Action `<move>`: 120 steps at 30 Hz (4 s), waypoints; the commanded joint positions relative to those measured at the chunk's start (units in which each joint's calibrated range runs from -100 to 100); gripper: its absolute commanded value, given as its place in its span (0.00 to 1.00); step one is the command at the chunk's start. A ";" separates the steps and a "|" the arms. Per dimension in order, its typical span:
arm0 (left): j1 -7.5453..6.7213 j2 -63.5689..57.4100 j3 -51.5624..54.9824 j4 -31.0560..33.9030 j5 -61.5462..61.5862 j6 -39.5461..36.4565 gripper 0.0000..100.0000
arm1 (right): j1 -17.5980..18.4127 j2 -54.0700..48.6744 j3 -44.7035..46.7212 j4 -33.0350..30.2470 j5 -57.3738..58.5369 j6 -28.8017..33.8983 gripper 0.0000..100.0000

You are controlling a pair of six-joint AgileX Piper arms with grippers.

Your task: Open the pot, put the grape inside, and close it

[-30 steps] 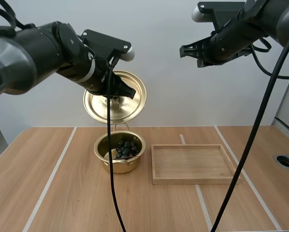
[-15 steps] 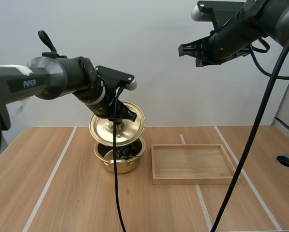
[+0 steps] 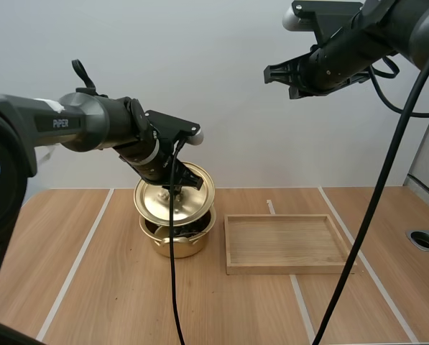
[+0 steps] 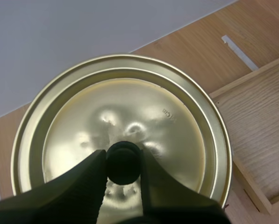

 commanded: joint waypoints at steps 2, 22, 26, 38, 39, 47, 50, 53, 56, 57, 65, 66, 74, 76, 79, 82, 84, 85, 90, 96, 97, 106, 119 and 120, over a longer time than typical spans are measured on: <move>-0.21 1.05 0.14 -1.23 -0.59 0.08 0.00 | -0.17 -0.60 0.50 0.54 -0.38 -0.41 0.00; -0.21 4.52 0.14 -1.23 3.75 0.08 0.00 | -0.17 -0.60 0.50 0.54 -0.38 -0.41 0.00; -0.21 6.36 0.14 -1.23 3.77 0.29 0.00 | -0.17 -0.60 0.50 0.54 -0.38 -0.41 0.00; -0.21 6.99 0.14 -0.61 1.54 0.37 0.00 | -0.17 -0.60 0.50 0.54 -0.16 -0.41 0.00; -0.21 7.14 0.14 -0.61 1.54 0.37 0.00 | -0.17 -0.60 0.50 0.54 -0.16 -0.41 0.00; -0.21 10.37 0.14 -1.12 0.91 0.37 0.00 | -0.17 -0.60 0.50 0.54 0.27 -0.41 0.00; -0.21 10.53 0.14 -1.12 -0.07 0.37 0.00 | -0.17 -0.60 0.50 0.54 0.27 -0.41 0.00; -0.21 10.53 0.14 -1.12 -0.23 0.37 0.00 | -0.17 -0.60 0.50 0.54 0.27 -0.41 0.00; -0.21 10.53 0.14 -1.12 -0.23 0.37 0.00 | -0.17 -0.60 0.50 0.54 0.50 -0.41 0.00; -0.21 10.53 0.14 -1.12 -0.23 0.37 0.00 | -0.17 -0.60 0.50 0.54 0.72 -0.41 0.00; -0.21 10.53 0.14 -1.12 0.25 0.37 0.02 | -0.17 -0.60 0.50 0.97 0.93 -0.41 0.00; -0.21 10.53 0.14 -1.12 0.25 0.37 0.06 | -0.17 -0.60 0.50 0.97 1.11 -0.41 0.00; -0.21 10.29 -1.87 -1.02 2.06 0.37 0.95 | -0.17 -0.60 0.50 1.68 1.11 -0.41 0.00; -0.21 10.16 -2.52 -1.02 2.06 0.37 1.00 | -0.17 -0.60 0.50 1.68 1.11 -0.41 0.00; -0.21 10.16 -3.56 -1.02 2.28 0.37 1.00 | -0.17 -0.60 0.50 1.66 1.29 -0.41 0.00; -0.21 10.16 -4.61 -1.02 3.17 0.37 1.00 | -0.17 -0.60 0.50 1.66 1.29 -0.41 0.00; -0.21 10.07 -5.70 -0.65 4.28 0.37 1.00 | -0.17 -0.60 0.50 1.66 1.29 -0.41 0.00; -0.21 9.84 -6.38 -0.43 4.94 0.37 1.00 | -0.17 -0.60 0.50 1.66 1.29 -0.41 0.00; -0.21 7.68 -12.10 0.89 8.04 -0.33 1.00 | -0.17 -0.60 0.50 1.66 1.47 -0.41 0.00; -0.21 3.28 -20.23 2.08 12.07 -1.28 1.00 | -0.17 -0.60 0.50 1.54 1.65 -0.41 0.00; -0.21 2.60 -21.64 2.74 12.75 -1.75 0.99 | -0.17 -0.60 0.50 1.54 1.65 -0.41 0.00; -0.21 -3.59 -29.94 7.60 15.22 -5.22 0.56 | -0.17 -0.60 0.50 1.54 1.65 -0.41 0.00; -0.21 -11.73 -33.73 8.85 15.59 -5.98 0.00 | -0.17 -0.60 0.50 6.00 1.65 -0.30 0.00; -0.21 -12.68 -33.73 9.43 15.59 -5.98 0.00 | -0.17 -0.60 0.50 7.14 1.65 -0.04 0.00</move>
